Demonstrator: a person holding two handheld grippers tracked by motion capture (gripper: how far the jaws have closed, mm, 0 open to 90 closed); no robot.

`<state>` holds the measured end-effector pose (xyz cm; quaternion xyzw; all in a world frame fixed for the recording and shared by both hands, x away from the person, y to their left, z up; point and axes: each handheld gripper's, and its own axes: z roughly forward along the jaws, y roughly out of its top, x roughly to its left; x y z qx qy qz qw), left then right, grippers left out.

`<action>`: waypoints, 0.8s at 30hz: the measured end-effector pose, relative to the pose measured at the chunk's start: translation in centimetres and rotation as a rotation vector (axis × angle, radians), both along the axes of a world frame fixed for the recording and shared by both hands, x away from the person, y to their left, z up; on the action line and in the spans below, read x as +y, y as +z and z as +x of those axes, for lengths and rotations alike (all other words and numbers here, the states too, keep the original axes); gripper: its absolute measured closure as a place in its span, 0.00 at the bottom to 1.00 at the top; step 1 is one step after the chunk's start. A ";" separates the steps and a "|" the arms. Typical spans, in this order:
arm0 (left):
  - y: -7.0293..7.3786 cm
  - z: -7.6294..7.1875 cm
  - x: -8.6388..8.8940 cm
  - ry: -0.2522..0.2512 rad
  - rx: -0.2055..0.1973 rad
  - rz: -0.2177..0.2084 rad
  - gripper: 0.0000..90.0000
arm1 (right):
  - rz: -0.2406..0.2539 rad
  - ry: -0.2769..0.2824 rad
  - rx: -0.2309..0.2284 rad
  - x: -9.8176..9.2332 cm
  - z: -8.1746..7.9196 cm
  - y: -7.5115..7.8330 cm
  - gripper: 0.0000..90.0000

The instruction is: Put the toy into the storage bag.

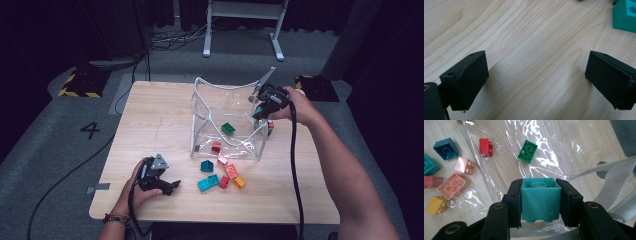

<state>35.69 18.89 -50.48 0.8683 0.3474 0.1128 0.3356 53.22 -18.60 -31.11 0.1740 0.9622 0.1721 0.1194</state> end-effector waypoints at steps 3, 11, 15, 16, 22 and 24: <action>0.0 0.0 0.0 0.000 0.000 -0.001 0.06 | 0.007 -0.006 -0.004 0.0 -0.1 0.0 0.62; 0.0 0.0 0.0 0.000 -0.007 0.001 0.06 | 0.119 -0.008 -0.044 -0.8 -0.5 0.5 0.55; 0.0 0.0 0.0 0.000 -0.006 0.001 0.06 | 0.233 -0.015 -0.085 -2.0 -1.5 1.5 0.52; 0.0 0.0 0.0 0.000 -0.004 0.001 0.06 | 0.264 -0.003 -0.105 -2.4 -1.9 1.7 0.51; 0.0 0.0 0.0 0.000 -0.007 0.001 0.06 | 0.481 -0.012 -0.205 -4.7 -4.7 2.6 0.45; 0.0 0.0 0.0 -0.001 -0.007 0.002 0.06 | 0.534 -0.021 -0.214 -5.4 -5.8 2.5 0.44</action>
